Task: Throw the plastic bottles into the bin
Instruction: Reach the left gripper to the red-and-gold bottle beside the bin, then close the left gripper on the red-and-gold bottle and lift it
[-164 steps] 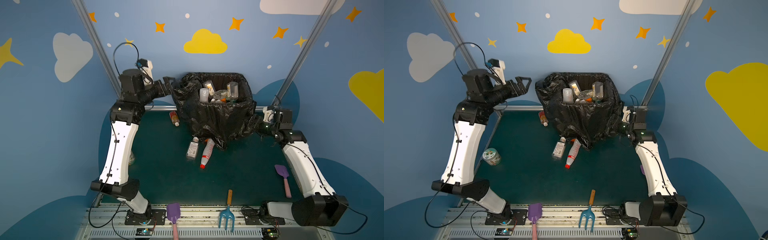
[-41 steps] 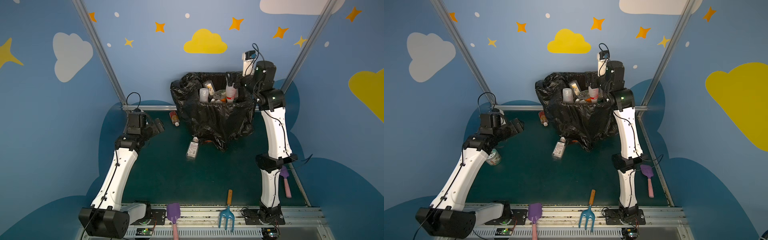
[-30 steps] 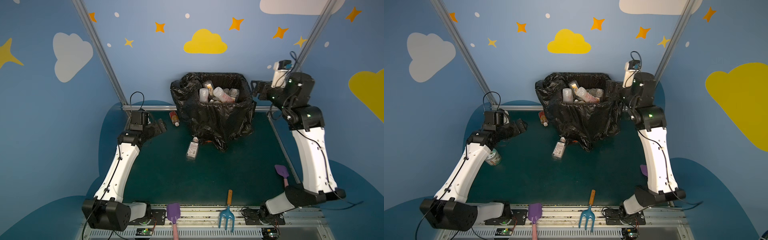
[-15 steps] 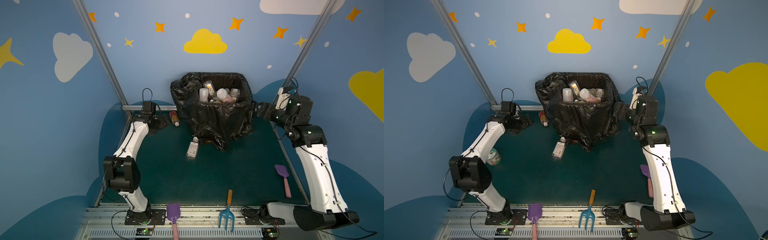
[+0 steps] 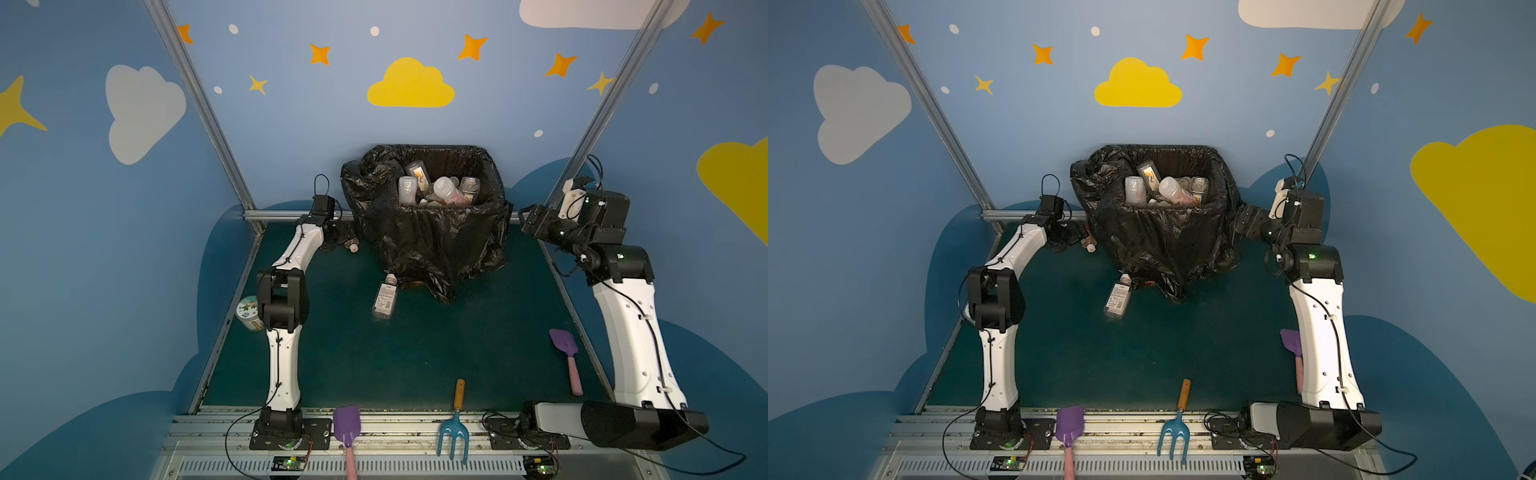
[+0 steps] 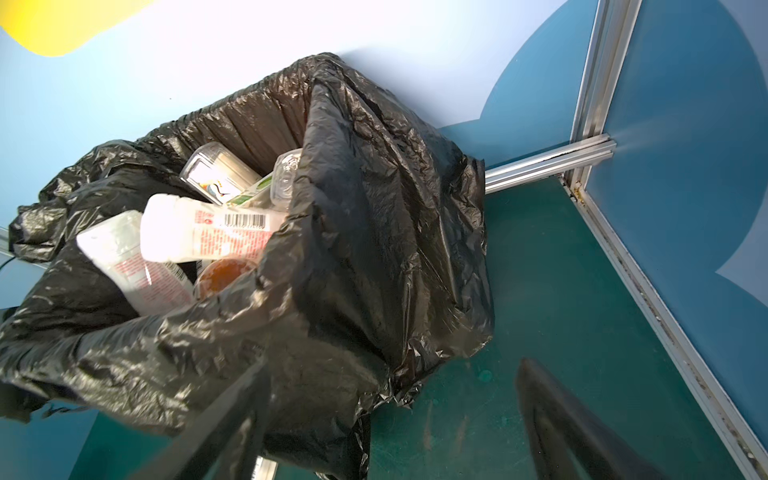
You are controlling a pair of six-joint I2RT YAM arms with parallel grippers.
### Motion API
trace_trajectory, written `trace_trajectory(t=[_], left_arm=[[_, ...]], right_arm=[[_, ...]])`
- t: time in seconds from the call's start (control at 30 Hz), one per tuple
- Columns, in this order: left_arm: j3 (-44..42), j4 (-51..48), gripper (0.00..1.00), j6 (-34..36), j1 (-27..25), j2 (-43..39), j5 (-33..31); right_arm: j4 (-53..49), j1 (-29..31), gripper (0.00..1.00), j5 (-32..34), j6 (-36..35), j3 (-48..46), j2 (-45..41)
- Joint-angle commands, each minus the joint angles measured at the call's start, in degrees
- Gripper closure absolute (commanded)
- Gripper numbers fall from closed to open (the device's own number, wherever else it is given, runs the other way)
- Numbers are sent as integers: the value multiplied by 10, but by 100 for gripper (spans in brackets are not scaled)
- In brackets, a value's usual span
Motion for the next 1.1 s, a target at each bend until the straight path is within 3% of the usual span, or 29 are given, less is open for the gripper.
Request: trace_trajectory(t=[0.0,0.17,0.37,1.07], left_arm=[[74,-22,8,16,-10,48,-37],[226,-82,8,18,-17,144,-69],[316,-90,8,16,-19,208,-97],[318,-40,12,11,-11,258,-102]], right_arm=[[-2,-12,10,-40,5,26,19],[26,-33,10,-53,25,25,31],[28,-54,10,-54,29,45,56],[30,-85,10,-90,54,75,125]])
